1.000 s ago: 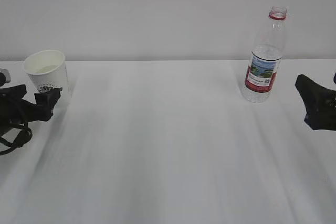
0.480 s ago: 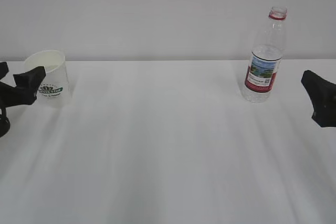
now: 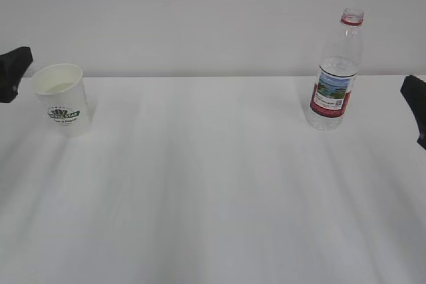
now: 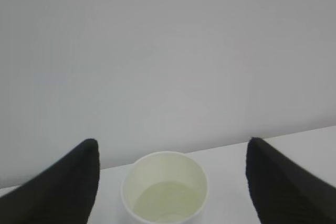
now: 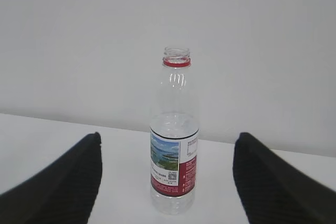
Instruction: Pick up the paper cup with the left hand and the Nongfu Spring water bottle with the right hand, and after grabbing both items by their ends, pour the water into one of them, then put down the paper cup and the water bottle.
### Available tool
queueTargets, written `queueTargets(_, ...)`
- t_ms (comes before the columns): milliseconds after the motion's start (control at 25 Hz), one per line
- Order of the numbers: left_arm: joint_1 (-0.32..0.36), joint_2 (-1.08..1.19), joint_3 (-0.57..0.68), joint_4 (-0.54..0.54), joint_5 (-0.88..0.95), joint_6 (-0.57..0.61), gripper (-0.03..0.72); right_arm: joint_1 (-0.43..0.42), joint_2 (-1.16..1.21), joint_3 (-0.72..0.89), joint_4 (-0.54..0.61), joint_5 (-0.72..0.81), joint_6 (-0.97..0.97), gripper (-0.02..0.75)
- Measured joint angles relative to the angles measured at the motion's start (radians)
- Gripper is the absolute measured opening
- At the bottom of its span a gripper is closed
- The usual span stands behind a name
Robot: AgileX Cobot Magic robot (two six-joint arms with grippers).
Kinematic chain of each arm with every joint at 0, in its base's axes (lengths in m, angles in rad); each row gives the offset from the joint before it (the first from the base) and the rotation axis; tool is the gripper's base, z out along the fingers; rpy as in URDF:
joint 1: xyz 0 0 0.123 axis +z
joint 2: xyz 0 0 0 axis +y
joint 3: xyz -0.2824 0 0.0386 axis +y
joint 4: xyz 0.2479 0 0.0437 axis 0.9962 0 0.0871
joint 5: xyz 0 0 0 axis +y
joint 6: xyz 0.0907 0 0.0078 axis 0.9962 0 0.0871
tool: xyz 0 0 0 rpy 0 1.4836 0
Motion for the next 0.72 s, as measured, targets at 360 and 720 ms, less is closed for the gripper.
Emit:
queueTargets(360,0.0,-0.282,0.005,0.005,0.283,-0.003,0.615,0.0,-0.182,-0.008,-0.002,0.187,0.0,0.589)
queueTargets(720,0.0,-0.572,0.007,0.005,0.566,-0.015,0.596,0.0,-0.371,-0.01,-0.029,0.387,0.0,0.589)
